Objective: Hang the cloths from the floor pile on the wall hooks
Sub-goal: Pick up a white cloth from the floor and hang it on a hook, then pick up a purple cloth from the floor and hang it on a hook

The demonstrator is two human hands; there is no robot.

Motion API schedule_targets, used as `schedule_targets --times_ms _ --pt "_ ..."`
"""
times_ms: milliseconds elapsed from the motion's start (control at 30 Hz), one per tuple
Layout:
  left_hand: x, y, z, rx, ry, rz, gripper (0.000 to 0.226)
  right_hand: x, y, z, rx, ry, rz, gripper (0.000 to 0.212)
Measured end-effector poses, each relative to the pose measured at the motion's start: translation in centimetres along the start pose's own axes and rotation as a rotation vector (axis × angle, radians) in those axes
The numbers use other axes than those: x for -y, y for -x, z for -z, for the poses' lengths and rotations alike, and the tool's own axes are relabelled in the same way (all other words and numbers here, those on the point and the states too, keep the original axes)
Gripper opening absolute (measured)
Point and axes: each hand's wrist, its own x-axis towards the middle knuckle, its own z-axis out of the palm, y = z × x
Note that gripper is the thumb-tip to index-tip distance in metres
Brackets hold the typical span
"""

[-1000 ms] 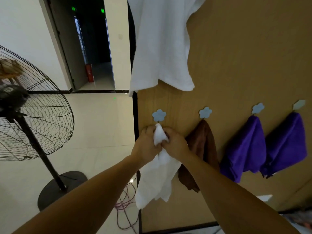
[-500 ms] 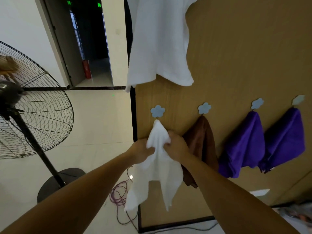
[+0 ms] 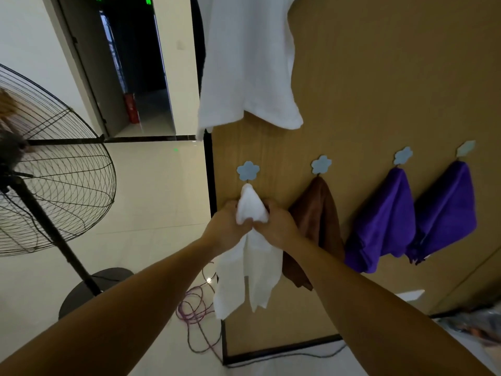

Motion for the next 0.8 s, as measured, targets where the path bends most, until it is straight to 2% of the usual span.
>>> schedule_targets --times_ms 100,267,367,467,600,700,800 --pt "-1.0 -0.4 0.9 -0.101 -0.053 -0.044 0.045 0.3 0.7 0.5 -0.017 0.009 0.000 0.057" --pt "-3.0 0.8 1.7 -0.272 -0.427 -0.278 0.053 0.3 2.7 1.7 -0.107 0.016 -0.031 0.047" --pt "-4.5 2.1 1.1 -0.306 -0.607 -0.447 0.054 0.1 4.7 3.4 -0.167 0.047 -0.055 0.055" --pt "-6.6 3.0 -0.8 -0.193 -0.657 -0.517 0.048 -0.6 8.0 6.1 -0.194 0.109 -0.079 0.059" --pt "-9.8 4.5 -4.4 0.071 -0.705 -0.553 0.053 -2.4 13.6 10.6 -0.185 0.163 -0.171 0.044" --pt "-12.9 6.1 -7.8 0.174 -0.744 -0.560 0.056 -4.4 19.6 14.2 -0.223 0.213 -0.288 0.060" --pt "-17.2 9.0 -12.5 0.254 -0.749 -0.588 0.057 -7.0 26.9 18.2 -0.242 0.234 -0.399 0.066"
